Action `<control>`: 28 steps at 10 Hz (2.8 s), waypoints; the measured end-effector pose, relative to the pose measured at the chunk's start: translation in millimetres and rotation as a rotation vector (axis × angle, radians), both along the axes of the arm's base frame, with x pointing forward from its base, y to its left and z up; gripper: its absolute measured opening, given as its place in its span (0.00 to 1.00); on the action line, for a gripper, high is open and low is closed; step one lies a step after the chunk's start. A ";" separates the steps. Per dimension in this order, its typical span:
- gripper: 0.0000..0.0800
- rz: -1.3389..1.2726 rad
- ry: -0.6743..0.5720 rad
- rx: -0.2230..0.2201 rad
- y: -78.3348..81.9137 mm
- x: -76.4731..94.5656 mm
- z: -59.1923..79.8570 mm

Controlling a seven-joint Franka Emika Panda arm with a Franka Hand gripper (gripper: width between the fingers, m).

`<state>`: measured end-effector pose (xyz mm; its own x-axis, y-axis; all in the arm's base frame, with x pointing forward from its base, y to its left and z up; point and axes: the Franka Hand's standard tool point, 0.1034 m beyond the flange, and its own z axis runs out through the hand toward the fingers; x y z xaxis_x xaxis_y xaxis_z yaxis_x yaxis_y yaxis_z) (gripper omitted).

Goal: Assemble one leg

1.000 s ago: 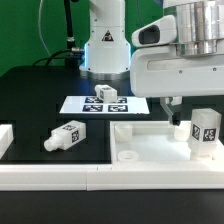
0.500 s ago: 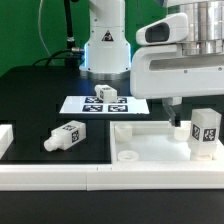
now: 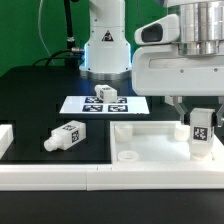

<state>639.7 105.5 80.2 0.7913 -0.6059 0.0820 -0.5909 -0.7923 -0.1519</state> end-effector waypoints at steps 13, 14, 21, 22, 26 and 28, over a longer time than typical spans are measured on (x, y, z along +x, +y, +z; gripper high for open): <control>0.80 -0.028 0.029 0.012 -8.1 3.1 0.9; 0.81 0.043 0.023 0.001 -8.4 3.1 0.9; 0.67 0.530 0.016 -0.111 5.0 5.0 6.9; 0.44 0.479 0.018 -0.102 5.3 4.9 6.9; 0.35 -0.022 0.055 -0.042 1.1 4.6 7.4; 0.35 -0.469 0.082 0.014 1.4 3.1 4.9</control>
Offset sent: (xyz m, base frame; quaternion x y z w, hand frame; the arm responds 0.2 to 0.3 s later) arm 0.0129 0.0156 -0.0034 0.0369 0.0090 0.5191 0.8539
